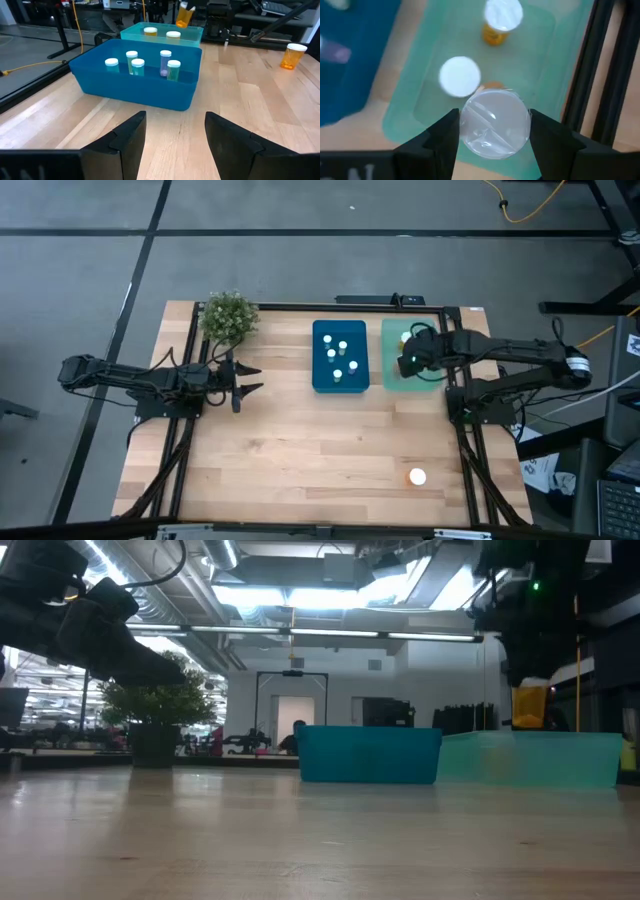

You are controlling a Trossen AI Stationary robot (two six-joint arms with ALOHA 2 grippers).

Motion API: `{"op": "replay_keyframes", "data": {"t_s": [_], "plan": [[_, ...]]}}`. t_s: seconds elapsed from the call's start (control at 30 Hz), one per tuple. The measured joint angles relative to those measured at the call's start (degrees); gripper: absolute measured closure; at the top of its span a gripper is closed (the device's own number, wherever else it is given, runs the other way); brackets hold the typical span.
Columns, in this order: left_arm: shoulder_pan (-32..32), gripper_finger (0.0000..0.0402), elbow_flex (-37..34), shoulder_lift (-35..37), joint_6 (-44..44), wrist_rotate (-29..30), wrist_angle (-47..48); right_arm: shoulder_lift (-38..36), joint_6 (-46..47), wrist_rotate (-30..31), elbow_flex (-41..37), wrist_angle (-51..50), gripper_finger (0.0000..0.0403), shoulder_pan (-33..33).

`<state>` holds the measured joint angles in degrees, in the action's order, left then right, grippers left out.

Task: Pick and place medicine bottles into bin by pill shape (circle, oval)
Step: Put the large orange pill bottle into the green bin

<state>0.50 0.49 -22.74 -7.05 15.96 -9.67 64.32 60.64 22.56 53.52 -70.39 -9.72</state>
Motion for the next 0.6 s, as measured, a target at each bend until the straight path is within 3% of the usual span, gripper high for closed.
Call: {"op": "replay_keyframes", "data": {"t_s": [0.37, 0.6], "plan": [[0.0, 0.0207, 0.0, 0.0, 0.0, 0.0, 0.0, -0.3, -12.9, -8.8, -10.0, 16.6, 0.0194, -20.7], [0.0, 0.0207, 0.0, 0.0, 0.0, 0.0, 0.0, 1.3, -16.7, -11.2, -11.7, 18.4, 0.019, -26.7]]}}
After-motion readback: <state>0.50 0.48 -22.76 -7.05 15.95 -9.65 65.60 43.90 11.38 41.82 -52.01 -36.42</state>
